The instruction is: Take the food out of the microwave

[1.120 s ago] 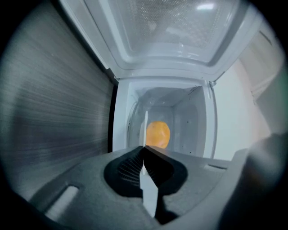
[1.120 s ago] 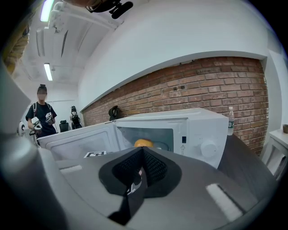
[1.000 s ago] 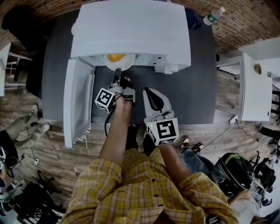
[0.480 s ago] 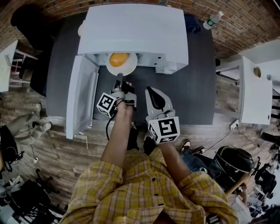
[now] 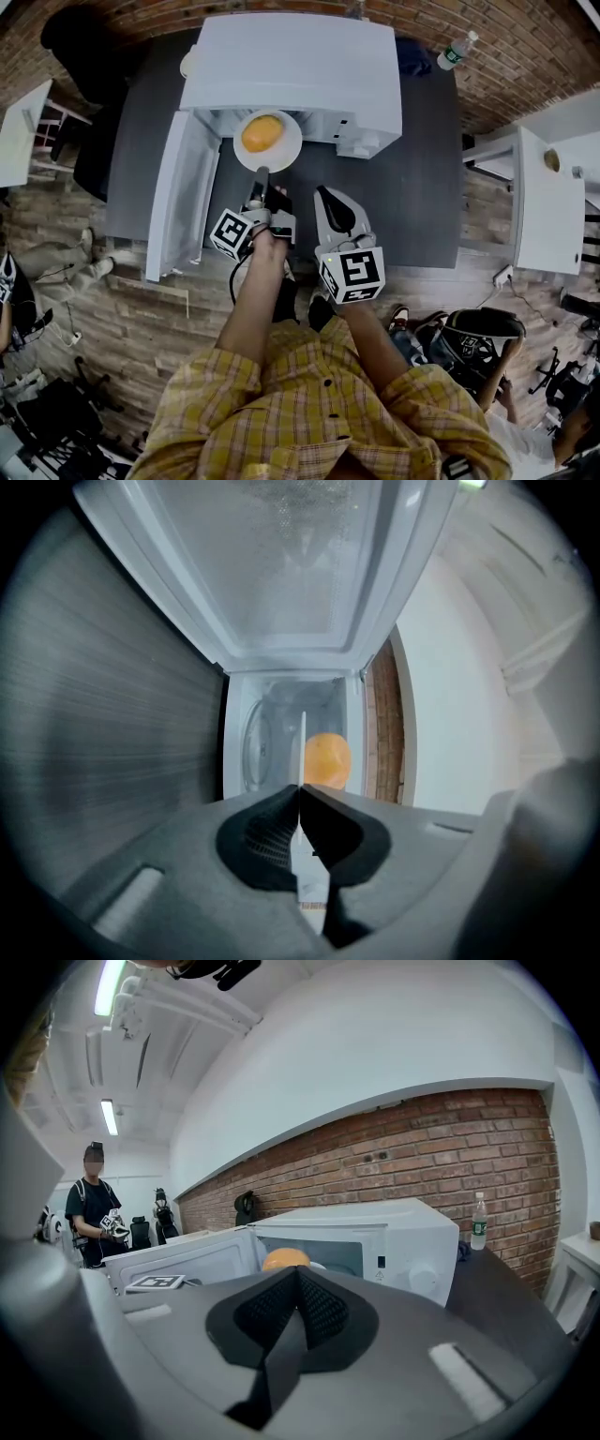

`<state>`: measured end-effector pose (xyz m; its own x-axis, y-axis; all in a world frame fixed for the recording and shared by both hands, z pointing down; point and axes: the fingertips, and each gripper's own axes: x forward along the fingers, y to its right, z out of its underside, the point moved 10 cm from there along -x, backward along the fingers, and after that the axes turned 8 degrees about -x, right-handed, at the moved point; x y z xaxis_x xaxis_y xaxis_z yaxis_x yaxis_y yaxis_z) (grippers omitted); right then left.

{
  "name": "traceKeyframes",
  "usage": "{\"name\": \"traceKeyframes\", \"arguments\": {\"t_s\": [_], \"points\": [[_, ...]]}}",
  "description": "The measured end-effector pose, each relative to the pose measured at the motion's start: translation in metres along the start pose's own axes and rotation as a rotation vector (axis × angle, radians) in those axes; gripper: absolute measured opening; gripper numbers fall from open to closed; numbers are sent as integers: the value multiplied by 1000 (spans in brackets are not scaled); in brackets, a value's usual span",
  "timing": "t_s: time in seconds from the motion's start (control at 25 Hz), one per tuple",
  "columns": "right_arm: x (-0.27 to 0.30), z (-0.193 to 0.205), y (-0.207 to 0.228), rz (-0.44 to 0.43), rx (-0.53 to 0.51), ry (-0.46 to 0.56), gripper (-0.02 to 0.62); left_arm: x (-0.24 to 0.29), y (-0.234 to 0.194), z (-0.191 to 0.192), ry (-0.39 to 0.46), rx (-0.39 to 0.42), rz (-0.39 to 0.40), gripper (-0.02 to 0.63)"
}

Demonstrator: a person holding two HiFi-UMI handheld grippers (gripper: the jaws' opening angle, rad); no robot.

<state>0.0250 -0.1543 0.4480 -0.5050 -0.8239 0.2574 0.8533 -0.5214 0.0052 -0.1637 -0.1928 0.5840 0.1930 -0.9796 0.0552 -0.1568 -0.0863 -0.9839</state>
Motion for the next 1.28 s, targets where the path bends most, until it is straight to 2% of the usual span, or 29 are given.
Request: {"name": "traceKeyframes", "arguments": {"t_s": [0.12,0.44,1.28], "points": [[-4,-2,-1,-1,-2,6,6,-11,4,5,-3,-11,0,5],[-16,-9,0,-6,-5,23,6,-33,29,22,-9,-51,59,6],[-55,-36,2,-27,-24,81,6,-75,111,65,-2,-77,126,6]]}}
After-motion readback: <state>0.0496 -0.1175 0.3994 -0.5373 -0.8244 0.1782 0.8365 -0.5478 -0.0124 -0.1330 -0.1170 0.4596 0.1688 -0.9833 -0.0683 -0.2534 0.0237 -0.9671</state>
